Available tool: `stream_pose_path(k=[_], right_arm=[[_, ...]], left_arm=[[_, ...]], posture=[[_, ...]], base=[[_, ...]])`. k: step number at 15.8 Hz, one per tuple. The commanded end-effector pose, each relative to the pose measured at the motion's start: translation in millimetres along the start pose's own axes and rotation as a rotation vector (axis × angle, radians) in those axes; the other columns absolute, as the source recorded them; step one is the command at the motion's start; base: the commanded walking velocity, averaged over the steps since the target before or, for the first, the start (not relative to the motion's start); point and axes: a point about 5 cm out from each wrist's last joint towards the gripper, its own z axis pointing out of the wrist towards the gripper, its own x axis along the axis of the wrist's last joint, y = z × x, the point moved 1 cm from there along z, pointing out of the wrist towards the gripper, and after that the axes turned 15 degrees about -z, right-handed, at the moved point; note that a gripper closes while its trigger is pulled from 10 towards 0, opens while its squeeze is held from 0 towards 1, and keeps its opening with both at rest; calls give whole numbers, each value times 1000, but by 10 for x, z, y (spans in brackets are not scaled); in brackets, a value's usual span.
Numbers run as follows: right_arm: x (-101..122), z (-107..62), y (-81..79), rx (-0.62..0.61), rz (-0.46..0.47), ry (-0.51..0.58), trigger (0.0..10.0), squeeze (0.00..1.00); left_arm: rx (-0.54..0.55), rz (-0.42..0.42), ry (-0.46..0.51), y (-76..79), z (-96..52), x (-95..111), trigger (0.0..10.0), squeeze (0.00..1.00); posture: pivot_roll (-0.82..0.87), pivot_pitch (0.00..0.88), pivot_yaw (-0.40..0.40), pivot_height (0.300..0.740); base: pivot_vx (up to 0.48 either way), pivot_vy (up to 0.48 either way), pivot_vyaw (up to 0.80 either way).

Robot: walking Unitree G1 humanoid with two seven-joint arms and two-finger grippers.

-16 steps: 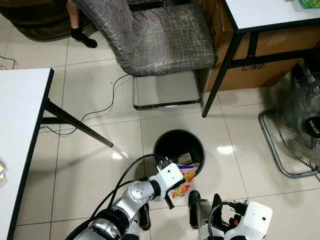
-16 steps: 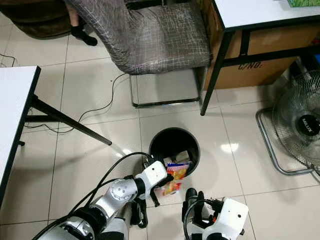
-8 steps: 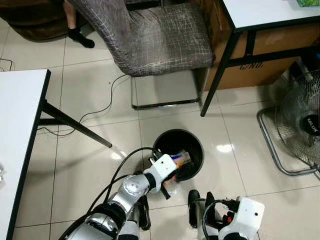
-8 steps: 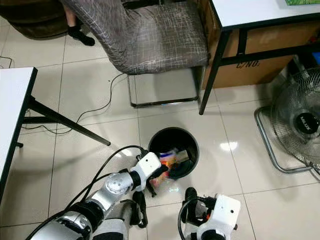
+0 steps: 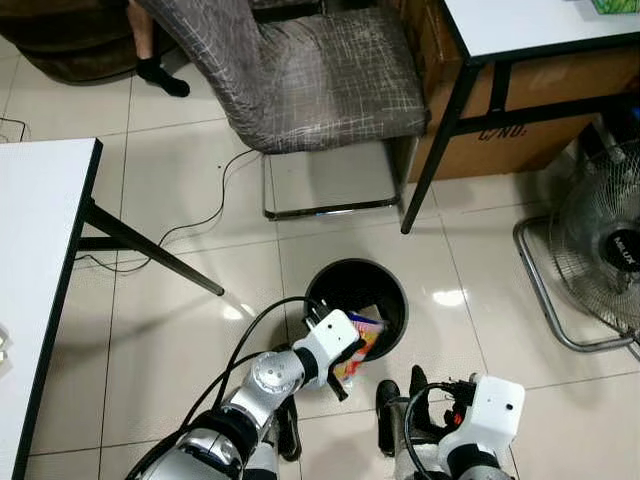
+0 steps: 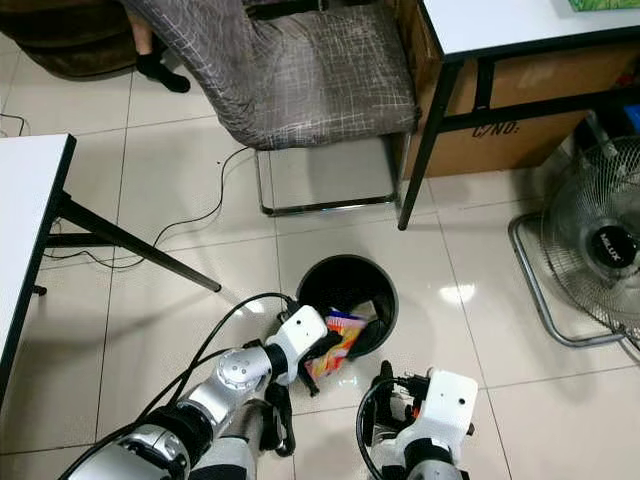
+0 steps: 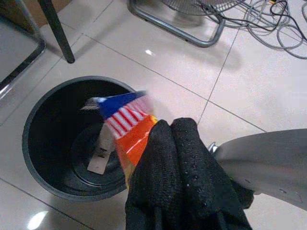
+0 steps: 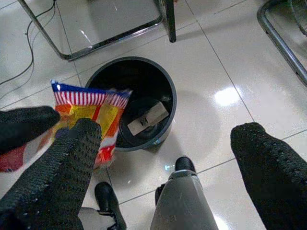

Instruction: Picking trash to rubbish bin

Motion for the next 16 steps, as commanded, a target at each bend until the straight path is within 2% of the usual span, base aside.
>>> stream_pose_path(k=[1,4,5,6,7,8,9,10,11,13,16], right_arm=[[23,47,-135,6,76,-5,10000,1000],[144,94,-42,-29,5,75,10000,1000],[160,98,-30,-34,-1,85,10000,1000],[280,115,41,-75,-55,149,10000,988],[341,117,67,-90,-76,179,10000,878],[405,117,100,-107,-99,211,10000,843],[468,114,134,-126,-116,240,10000,624],[564,104,188,-147,-148,281,10000,39],[605,100,205,-154,-162,298,10000,0],[652,98,220,-164,-170,315,10000,0],[769,109,240,-185,-189,357,10000,0]], left_arm=[[21,-34,0,-44,-33,-32,10000,0],[45,-58,114,-149,-44,208,10000,0],[46,-58,125,-155,-46,228,10000,0],[50,-49,192,-185,-78,345,10000,0],[59,-44,223,-206,-98,401,10000,0],[75,-39,258,-231,-121,465,10000,0],[96,-34,305,-274,-160,559,10000,0],[146,-25,396,-363,-246,755,10000,0],[166,-34,437,-404,-295,860,10000,0],[171,-52,474,-429,-346,973,10000,0],[118,-102,529,-331,-342,1185,10000,0]], posture=[[-46,323,75,740],[-22,287,62,740],[-22,287,62,740],[-8,268,53,740],[0,257,49,740],[6,250,45,740],[14,238,39,740],[25,220,31,740],[31,213,26,740],[36,205,21,740],[37,187,10,740]], base=[[0,0,0],[0,0,0],[0,0,0],[0,0,0],[0,0,0],[0,0,0],[0,0,0],[0,0,0],[0,0,0],[0,0,0],[0,0,0]])
